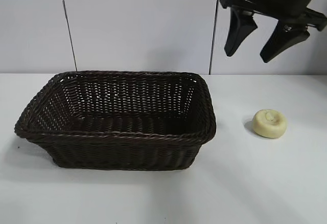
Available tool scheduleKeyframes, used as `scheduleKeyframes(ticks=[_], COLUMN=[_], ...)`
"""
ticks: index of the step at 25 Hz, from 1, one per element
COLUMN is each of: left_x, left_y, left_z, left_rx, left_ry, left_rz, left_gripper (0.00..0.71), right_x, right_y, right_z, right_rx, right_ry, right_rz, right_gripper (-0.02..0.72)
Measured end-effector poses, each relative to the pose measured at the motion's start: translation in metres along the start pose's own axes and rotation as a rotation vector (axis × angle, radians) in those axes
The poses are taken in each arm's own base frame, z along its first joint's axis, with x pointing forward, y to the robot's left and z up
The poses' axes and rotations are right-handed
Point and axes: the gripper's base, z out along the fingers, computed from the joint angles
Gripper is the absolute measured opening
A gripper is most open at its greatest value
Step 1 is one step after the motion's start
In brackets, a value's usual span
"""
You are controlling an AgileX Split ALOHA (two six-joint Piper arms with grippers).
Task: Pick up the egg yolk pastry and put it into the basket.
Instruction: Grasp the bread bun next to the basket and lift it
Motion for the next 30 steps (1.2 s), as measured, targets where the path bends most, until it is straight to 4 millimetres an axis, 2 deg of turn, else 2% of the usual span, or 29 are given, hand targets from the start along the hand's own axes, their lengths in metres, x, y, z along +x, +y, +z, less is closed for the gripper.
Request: scheduleKeyframes(ticks=[2,6,11,23,28,30], left_x=[0.000,0.000,0.000,0.000,0.000,0.000], left_y=[0.000,0.000,0.000,0.000,0.000,0.000], left_z=[0.000,0.000,0.000,0.000,0.000,0.000], left_rx=[0.000,0.000,0.000,0.000,0.000,0.000], left_ry=[0.000,0.000,0.000,0.000,0.000,0.000], left_rz=[0.000,-0.001,-0.001,-0.001,-0.001,-0.001], left_gripper=[0.542,0.542,0.542,0.542,0.542,0.542], right_x=[-0.002,-0.003,-0.002,0.008,0.013,0.014], right_y=[-0.020,-0.043,-0.049,-0.067,-0.072,-0.074], right_z=[0.003,0.006,0.024,0.107,0.123,0.126], right_rx=[0.024,0.049,0.067,0.093,0.114,0.126], right_ry=[0.010,0.015,0.051,0.177,0.207,0.211], right_rz=[0.046,0.104,0.107,0.139,0.142,0.143], right_gripper=[0.496,0.496,0.496,0.496,0.496,0.473])
